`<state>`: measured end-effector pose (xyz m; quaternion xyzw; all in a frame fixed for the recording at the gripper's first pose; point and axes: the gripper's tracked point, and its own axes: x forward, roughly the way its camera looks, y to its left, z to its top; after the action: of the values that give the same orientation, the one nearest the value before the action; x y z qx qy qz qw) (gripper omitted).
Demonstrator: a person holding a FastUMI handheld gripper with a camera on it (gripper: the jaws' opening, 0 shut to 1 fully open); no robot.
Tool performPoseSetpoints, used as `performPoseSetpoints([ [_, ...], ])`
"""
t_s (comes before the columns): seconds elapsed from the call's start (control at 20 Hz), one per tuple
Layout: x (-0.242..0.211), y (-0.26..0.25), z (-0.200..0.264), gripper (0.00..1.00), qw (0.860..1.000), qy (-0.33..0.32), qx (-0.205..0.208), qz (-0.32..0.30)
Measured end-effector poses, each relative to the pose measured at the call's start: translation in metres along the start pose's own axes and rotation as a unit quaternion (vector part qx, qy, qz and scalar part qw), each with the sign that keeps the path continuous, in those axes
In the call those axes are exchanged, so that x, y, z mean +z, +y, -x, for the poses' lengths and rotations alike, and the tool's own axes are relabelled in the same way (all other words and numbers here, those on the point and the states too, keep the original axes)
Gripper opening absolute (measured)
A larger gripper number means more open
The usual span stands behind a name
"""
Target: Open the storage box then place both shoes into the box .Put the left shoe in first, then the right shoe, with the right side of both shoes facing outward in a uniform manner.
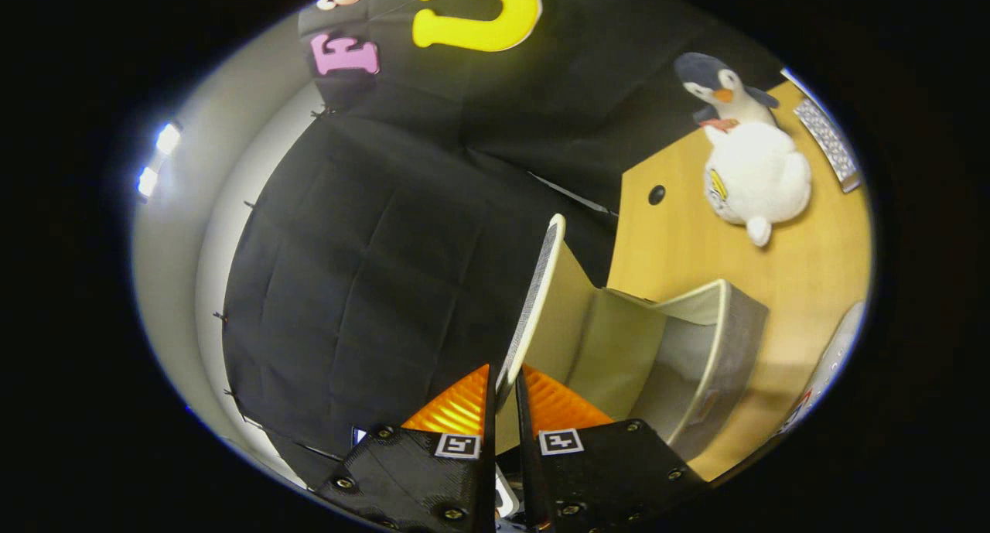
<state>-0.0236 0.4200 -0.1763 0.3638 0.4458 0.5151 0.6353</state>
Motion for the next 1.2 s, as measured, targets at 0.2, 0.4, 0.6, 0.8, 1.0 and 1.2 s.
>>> performPoseSetpoints([
  [0.2,-0.008,0.038,-0.077,0.14,1.0,0.022,0.012,0.016],
  [0.4,-0.038,0.044,-0.159,0.15,0.998,0.053,0.001,0.021],
  [0.6,-0.073,0.037,-0.215,0.15,0.996,0.08,-0.027,0.026],
  [0.8,-0.081,0.027,-0.234,0.36,0.995,0.083,-0.051,0.029],
  [1.0,-0.072,0.027,-0.218,0.78,0.993,0.085,-0.062,0.057],
  [1.2,-0.052,0.036,-0.174,0.82,0.994,0.066,-0.062,0.055],
])
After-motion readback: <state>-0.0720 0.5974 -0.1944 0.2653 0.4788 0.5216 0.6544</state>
